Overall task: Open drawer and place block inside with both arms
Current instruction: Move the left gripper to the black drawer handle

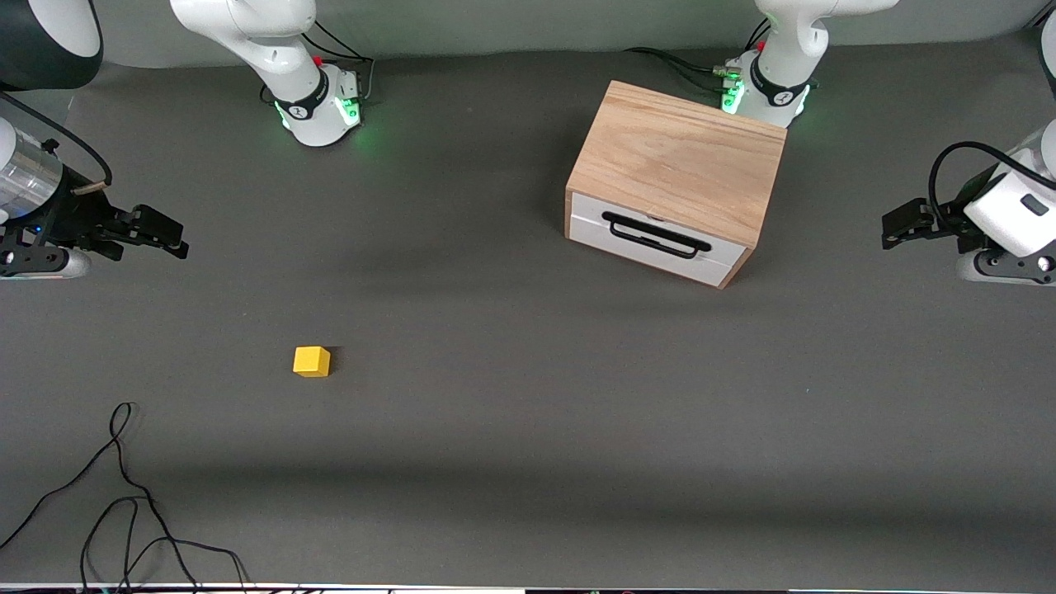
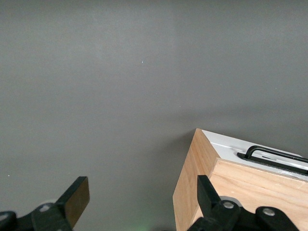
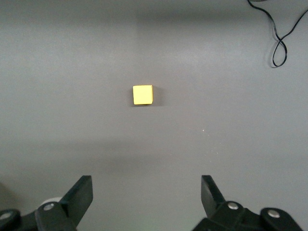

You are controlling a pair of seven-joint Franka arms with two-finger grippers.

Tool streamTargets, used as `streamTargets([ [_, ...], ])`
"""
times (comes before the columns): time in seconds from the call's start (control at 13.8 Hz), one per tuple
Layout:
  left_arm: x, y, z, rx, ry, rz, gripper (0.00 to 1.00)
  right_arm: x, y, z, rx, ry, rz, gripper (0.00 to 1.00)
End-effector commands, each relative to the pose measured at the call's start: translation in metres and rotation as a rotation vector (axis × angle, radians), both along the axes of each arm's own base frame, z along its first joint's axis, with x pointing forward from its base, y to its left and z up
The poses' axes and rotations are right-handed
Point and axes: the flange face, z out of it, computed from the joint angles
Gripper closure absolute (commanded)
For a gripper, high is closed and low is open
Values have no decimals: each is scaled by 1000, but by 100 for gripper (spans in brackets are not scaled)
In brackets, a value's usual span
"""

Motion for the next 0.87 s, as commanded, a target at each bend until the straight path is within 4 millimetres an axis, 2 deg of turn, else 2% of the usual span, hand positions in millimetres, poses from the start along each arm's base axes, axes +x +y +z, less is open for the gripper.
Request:
streamTargets([
  [0.0,-4,-3,9,6,5,10,0,-3,-2,1,10,9,17,0],
  [0.22,-4,-3,7,7,8,8,0,-2,-3,-1,12,12,15,0],
  [0.36,-4,-8,5,12,18,42,0,-2,-11,-1,14,12,-1,0],
  [0.65,-8,-71,-5,45,31,303,0,4,-20,-9,17,16,22,0],
  [0.8,-13,-117,-12,60,29,427,0,7,-22,-14,10,22,21,0],
])
